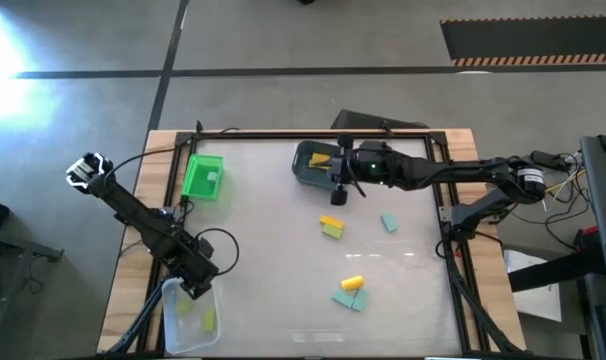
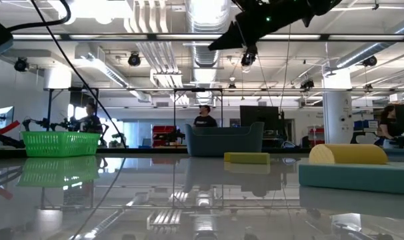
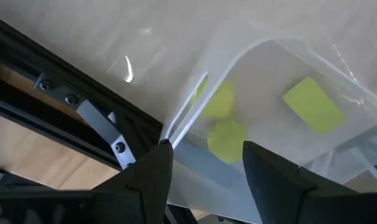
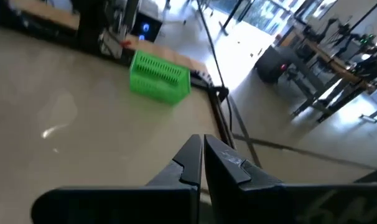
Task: Sort & place blocks by color
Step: Put the green block into the transparent bin, then put the blue block into the green bin
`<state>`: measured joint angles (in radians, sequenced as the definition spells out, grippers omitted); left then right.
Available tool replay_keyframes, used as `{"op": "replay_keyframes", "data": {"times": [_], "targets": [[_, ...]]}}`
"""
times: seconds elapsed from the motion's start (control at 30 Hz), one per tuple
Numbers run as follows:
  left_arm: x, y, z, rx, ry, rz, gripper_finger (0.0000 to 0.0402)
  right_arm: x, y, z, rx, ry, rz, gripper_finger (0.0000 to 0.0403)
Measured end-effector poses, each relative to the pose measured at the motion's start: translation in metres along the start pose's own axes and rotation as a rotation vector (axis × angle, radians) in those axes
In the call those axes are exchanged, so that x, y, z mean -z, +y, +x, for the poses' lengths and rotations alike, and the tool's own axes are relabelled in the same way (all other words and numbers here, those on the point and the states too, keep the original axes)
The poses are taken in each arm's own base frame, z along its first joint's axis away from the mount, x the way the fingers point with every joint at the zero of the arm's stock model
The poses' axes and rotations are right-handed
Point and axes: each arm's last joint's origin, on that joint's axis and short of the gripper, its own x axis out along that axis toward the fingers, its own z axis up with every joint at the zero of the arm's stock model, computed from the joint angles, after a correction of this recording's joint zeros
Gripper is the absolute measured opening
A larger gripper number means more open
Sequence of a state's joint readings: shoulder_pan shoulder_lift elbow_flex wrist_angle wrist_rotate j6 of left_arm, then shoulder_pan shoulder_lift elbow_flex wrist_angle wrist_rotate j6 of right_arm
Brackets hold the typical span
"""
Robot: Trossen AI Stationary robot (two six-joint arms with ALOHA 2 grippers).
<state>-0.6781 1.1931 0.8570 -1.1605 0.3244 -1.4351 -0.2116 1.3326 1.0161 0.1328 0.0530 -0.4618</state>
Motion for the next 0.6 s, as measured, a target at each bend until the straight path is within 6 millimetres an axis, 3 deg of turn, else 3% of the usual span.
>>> {"op": "replay_keyframes", "data": {"times": [0.17, 0.33, 0.47, 0.6], "targets": [[0.0, -0.001, -0.002, 0.015, 0.034, 0.0, 0.0181, 0.004, -0.005, -0.01, -0.014, 0.072, -0.011, 0.0009], [-0.002, -0.01, -0.023, 0.111, 0.005, 0.04, 0.0182, 0.005, -0.003, -0.025, -0.052, 0.143, 0.082, 0.0009], [-0.014, -0.021, -0.044, 0.198, -0.258, 0.124, 0.0182, 0.007, 0.005, -0.038, -0.102, 0.231, 0.18, 0.0009], [-0.032, -0.03, -0.064, 0.219, -0.542, 0.32, 0.0182, 0.001, 0.015, -0.048, -0.146, 0.284, 0.281, 0.0009]]}}
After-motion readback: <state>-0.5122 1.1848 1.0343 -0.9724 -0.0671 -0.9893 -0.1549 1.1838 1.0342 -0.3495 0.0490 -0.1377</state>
